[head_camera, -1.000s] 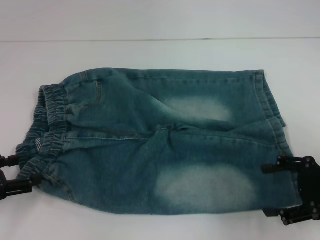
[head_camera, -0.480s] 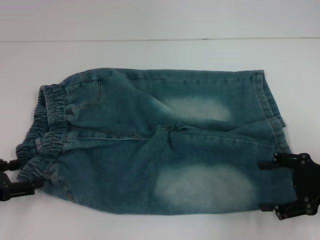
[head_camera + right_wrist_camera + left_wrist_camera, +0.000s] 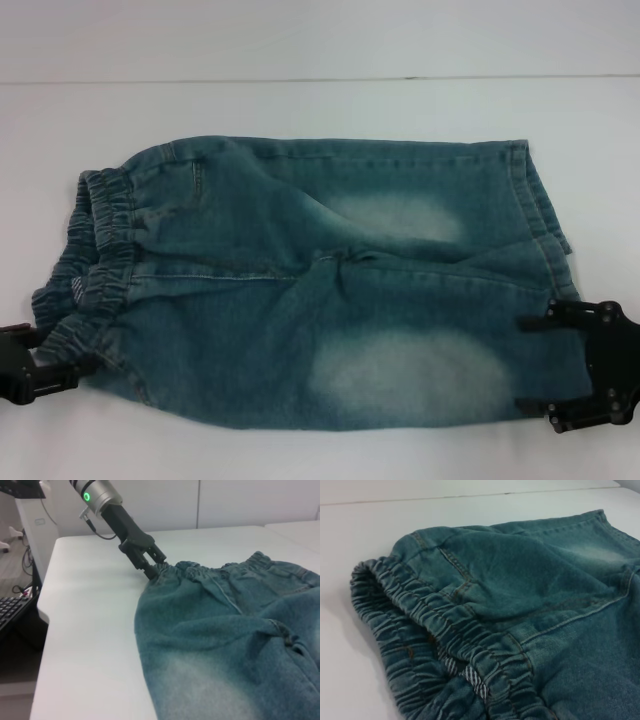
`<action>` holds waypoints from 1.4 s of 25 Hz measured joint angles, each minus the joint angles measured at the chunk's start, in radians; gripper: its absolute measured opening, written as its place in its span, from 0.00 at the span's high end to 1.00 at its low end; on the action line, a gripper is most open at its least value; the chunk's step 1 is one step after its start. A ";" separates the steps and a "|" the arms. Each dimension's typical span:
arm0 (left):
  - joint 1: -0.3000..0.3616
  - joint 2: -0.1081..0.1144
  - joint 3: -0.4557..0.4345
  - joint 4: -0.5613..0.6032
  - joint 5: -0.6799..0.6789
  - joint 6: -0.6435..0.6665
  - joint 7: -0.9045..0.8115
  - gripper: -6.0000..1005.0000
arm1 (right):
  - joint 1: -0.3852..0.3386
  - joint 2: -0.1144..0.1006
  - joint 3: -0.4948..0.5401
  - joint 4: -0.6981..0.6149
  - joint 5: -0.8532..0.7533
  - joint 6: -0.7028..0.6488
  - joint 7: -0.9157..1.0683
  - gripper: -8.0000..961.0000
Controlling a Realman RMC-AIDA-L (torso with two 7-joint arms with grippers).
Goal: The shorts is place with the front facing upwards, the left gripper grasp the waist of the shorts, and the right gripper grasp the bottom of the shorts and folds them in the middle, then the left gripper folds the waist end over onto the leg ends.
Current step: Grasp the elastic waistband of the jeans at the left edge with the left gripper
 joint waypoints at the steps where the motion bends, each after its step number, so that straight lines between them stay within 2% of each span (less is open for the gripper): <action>1: -0.001 0.000 0.004 0.000 -0.002 0.001 -0.002 0.22 | 0.000 0.000 0.003 0.000 0.000 0.000 0.000 0.14; 13: -0.033 0.011 0.042 0.007 0.008 0.035 -0.092 0.59 | -0.004 0.002 0.015 -0.009 -0.001 0.015 0.022 0.16; 17: -0.031 0.010 0.054 0.007 0.011 0.018 -0.103 0.75 | -0.009 -0.015 0.007 -0.031 -0.006 -0.005 0.098 0.17; 20: -0.027 0.009 0.055 0.006 0.012 -0.003 -0.105 0.89 | -0.018 -0.024 0.007 -0.117 -0.040 -0.064 0.203 0.17; 25: -0.025 0.004 0.055 0.000 0.012 -0.034 -0.100 0.95 | -0.043 -0.018 0.000 -0.351 -0.119 -0.192 0.367 0.18; 28: -0.031 -0.004 0.055 -0.008 0.012 -0.068 -0.096 0.95 | -0.047 -0.016 -0.027 -0.442 -0.160 -0.210 0.456 0.18; 35: -0.032 -0.009 0.089 -0.024 0.011 -0.116 -0.095 0.95 | -0.036 -0.025 -0.048 -0.463 -0.252 -0.206 0.531 0.18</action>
